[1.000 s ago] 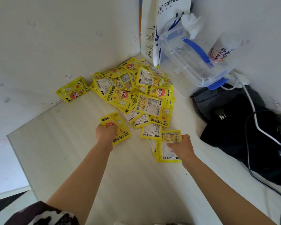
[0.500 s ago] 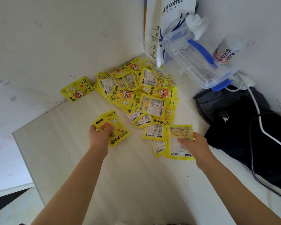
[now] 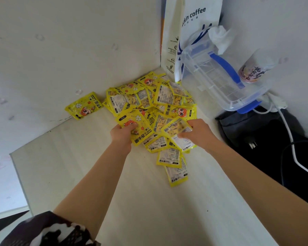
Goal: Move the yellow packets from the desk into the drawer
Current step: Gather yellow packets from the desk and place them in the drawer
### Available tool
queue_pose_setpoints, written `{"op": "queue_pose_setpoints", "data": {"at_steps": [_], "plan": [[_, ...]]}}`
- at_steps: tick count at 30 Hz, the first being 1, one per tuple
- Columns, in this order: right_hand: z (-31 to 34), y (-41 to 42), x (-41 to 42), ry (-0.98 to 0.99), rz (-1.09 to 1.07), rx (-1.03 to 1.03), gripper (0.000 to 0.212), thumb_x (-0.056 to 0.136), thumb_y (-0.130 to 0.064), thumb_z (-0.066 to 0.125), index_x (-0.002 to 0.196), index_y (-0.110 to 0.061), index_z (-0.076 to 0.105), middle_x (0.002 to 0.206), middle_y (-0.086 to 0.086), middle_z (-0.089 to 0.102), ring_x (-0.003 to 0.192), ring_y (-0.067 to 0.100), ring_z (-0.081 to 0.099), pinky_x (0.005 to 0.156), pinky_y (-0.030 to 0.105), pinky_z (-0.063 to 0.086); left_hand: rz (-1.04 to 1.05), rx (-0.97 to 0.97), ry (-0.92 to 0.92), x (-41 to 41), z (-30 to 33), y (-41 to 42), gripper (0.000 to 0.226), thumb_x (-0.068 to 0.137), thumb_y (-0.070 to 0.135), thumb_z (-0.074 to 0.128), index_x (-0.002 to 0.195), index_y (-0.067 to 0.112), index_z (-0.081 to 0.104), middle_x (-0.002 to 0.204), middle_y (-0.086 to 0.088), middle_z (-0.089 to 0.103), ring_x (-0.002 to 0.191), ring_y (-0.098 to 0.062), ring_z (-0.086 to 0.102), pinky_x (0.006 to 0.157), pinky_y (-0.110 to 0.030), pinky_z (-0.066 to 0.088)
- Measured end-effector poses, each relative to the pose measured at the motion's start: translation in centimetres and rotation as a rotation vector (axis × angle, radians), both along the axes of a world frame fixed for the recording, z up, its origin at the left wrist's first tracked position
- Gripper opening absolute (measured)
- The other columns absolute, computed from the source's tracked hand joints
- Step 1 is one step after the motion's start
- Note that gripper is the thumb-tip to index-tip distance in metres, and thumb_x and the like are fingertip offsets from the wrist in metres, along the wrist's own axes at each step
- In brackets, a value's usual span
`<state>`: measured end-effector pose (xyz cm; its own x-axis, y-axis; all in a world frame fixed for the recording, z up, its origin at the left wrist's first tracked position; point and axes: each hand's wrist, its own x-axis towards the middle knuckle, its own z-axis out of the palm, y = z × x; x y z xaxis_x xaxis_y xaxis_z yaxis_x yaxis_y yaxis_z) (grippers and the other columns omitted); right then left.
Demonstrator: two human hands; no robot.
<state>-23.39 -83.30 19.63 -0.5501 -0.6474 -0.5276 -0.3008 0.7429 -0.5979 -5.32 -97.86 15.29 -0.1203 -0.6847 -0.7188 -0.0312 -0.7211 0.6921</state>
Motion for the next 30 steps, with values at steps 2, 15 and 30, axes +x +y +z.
{"op": "queue_pose_setpoints", "data": {"at_steps": [2, 15, 30], "plan": [[-0.5, -1.3, -0.5, 0.048, 0.127, 0.051, 0.02, 0.08, -0.021, 0.075, 0.095, -0.012, 0.065, 0.096, 0.006, 0.06, 0.085, 0.022, 0.052, 0.059, 0.025, 0.032, 0.01, -0.007, -0.06, -0.5, -0.4, -0.3, 0.022, 0.076, -0.004, 0.074, 0.086, 0.012, 0.063, 0.099, -0.015, 0.07, 0.089, -0.034, 0.07, 0.077, -0.049, 0.058], [-3.4, -3.7, -1.6, 0.294, 0.316, 0.188, 0.031, 0.09, -0.028, 0.06, 0.111, -0.006, 0.054, 0.095, 0.013, 0.056, 0.104, 0.037, 0.051, 0.079, 0.04, 0.043, 0.066, 0.023, -0.073, -1.1, -1.6, -0.5, 0.017, 0.082, 0.001, 0.071, 0.086, 0.015, 0.062, 0.087, -0.008, 0.069, 0.073, -0.024, 0.068, 0.073, -0.043, 0.059], [-2.2, -0.9, -0.9, 0.083, 0.108, 0.024, 0.041, 0.088, -0.03, 0.066, 0.124, -0.015, 0.056, 0.122, 0.005, 0.061, 0.101, 0.022, 0.056, 0.079, 0.025, 0.038, 0.199, -0.024, 0.083, 2.3, -0.8, 1.2, 0.016, 0.084, 0.002, 0.069, 0.097, 0.01, 0.065, 0.097, -0.011, 0.072, 0.085, -0.028, 0.072, 0.075, -0.047, 0.058]]}}
